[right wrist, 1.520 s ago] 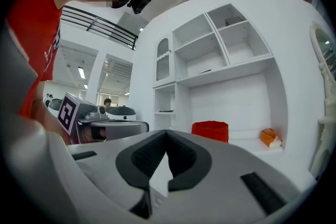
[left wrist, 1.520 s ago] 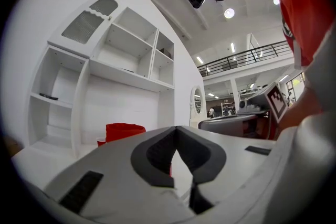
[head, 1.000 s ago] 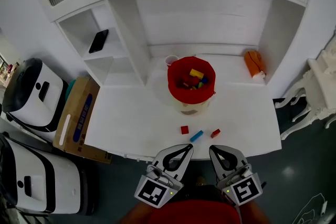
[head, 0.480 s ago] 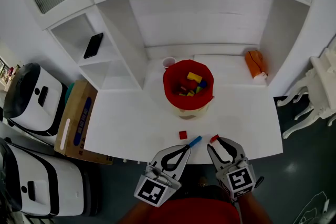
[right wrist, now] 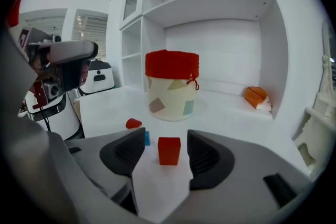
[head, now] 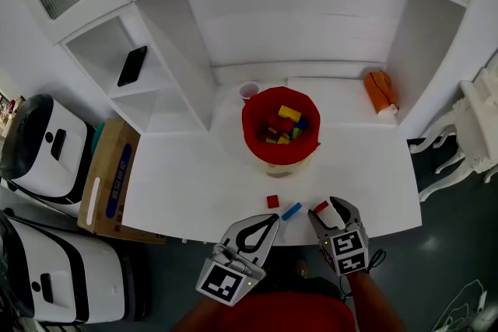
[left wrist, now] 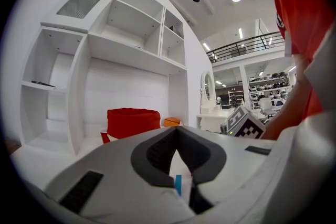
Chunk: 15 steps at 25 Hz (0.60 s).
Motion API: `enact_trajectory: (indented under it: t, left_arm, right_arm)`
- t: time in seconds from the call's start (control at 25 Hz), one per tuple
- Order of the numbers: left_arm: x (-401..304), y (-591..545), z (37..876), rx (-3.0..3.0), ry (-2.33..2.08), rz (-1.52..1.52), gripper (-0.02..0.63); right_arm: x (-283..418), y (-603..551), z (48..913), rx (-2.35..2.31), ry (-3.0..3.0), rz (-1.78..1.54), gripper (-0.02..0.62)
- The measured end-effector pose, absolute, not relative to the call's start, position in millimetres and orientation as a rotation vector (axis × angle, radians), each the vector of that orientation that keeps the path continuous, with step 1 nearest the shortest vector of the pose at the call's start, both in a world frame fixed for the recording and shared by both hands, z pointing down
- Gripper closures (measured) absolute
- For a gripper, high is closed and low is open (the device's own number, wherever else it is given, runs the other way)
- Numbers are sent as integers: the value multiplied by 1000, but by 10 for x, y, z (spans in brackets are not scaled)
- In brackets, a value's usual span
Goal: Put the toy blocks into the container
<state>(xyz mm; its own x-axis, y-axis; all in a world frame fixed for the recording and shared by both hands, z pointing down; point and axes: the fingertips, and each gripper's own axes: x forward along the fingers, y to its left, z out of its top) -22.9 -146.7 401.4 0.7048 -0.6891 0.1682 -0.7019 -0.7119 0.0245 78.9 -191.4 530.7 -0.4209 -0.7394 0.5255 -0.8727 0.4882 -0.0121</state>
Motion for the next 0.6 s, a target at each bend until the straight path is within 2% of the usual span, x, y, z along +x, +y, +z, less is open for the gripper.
enact_trajectory:
  t: [0.2,0.32,0.6]
  left_arm:
    - [-296,-1502,4038,2804,-1159,232,592]
    - [-342,-1521,4069,2790,-1166,233,592]
    - [-338,-1564,4092,2793,-1160,236,592]
  right_arm:
    - [732,-1922,5477,1286,-2259,443,327]
    - [773,-1930,5499,1318,-2233,419,428]
    - [783,-1920,5209,1353,-2320,416,431]
